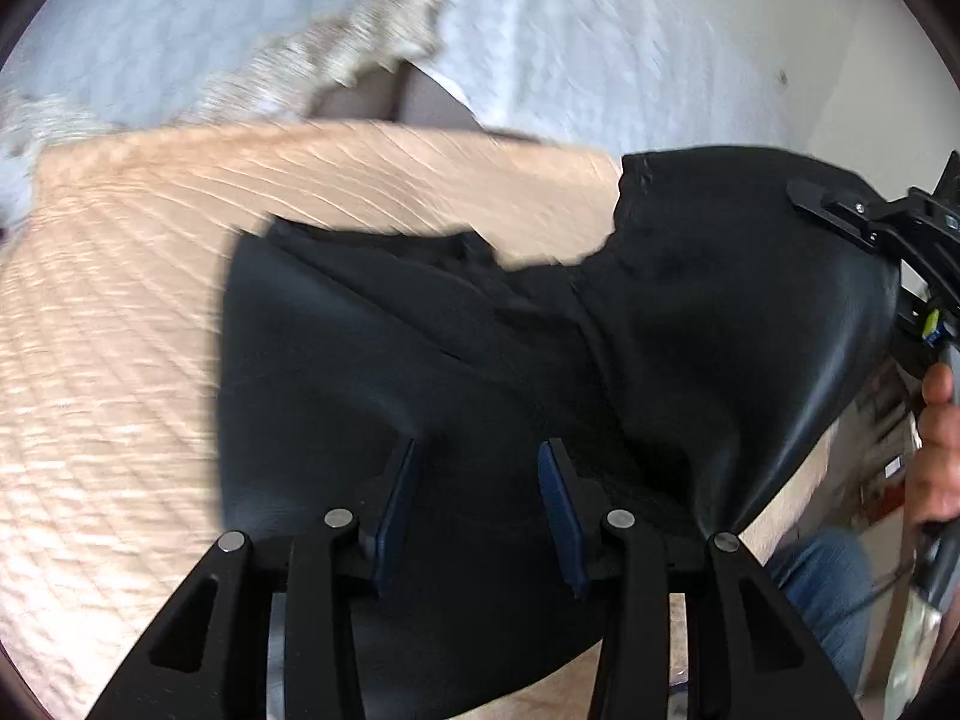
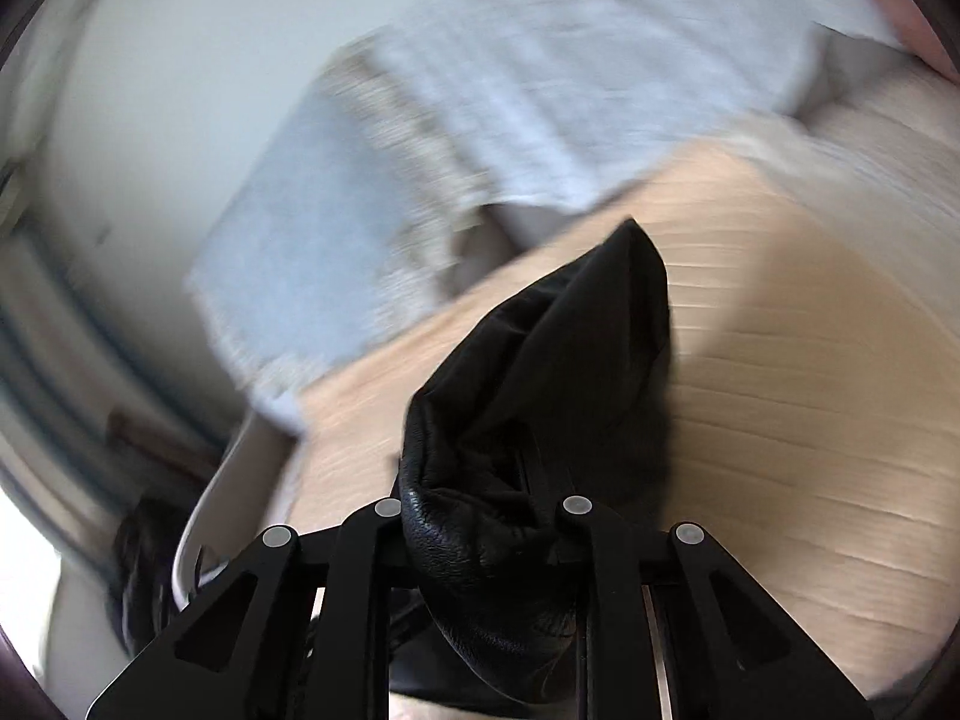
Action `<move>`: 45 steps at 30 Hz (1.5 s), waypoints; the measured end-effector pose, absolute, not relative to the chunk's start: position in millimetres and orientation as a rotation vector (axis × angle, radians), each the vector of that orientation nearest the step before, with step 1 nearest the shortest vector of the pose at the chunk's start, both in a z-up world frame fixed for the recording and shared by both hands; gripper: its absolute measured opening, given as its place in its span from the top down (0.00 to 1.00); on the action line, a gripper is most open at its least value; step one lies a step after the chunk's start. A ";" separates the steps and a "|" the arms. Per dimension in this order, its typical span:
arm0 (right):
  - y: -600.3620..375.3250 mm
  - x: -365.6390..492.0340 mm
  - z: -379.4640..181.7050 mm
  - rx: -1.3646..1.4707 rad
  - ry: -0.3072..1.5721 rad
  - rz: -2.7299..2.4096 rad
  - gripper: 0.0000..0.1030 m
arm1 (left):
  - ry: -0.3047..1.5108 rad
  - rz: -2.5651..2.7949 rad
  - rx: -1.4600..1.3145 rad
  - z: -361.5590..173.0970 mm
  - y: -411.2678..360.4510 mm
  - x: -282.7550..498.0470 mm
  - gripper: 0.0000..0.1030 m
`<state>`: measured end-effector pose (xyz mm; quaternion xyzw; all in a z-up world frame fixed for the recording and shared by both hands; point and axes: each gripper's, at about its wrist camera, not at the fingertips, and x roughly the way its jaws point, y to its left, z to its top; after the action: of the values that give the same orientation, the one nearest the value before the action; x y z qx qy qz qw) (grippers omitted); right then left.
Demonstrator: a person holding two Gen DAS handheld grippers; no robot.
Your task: Fold large clothes
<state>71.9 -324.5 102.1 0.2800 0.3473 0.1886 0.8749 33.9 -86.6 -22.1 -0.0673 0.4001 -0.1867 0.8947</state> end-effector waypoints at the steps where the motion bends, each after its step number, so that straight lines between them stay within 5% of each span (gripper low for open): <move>1: -305.7 74.5 104.4 0.561 0.732 0.435 0.82 | 0.814 -0.367 -0.156 -17.5 -73.2 30.2 0.57; 10: -161.9 88.4 -6.4 0.446 1.034 0.652 0.81 | 0.813 -0.142 -0.270 -22.9 38.1 -5.4 0.57; 12: -159.3 82.9 -9.6 0.431 0.985 0.644 0.79 | 0.829 -0.125 -0.290 -29.7 49.5 -10.5 0.57; 16: -154.9 75.0 13.6 0.398 0.975 0.694 0.51 | 0.823 -0.127 -0.309 -28.5 57.2 -19.2 0.57; 18: -154.1 66.3 29.8 0.389 0.946 0.743 0.46 | 0.807 -0.144 -0.315 -23.0 56.9 -18.7 0.57; 25: -198.4 41.2 65.1 0.422 0.765 0.725 0.47 | 0.719 -0.244 -0.331 18.6 40.4 -17.3 0.57; 28: -228.3 53.1 45.3 0.396 0.822 0.524 0.61 | 0.682 -0.336 -0.307 33.3 14.2 -8.3 0.57; 32: -238.5 55.2 31.6 0.364 0.845 0.456 0.63 | 0.752 -0.414 -0.252 13.8 -23.4 15.6 0.57; 36: -223.7 47.0 12.5 0.303 0.918 0.494 0.71 | 0.832 -0.369 -0.149 -31.4 -33.0 13.8 0.87; 45: -197.5 38.9 -3.2 0.170 0.875 0.558 0.71 | 0.840 -0.316 -0.210 -50.0 -13.2 -5.0 0.88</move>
<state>38.9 -197.5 -3.2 0.0811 0.4178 0.2664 0.8648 -5.0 -13.2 -50.0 -0.1011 0.4052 -0.1523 0.8958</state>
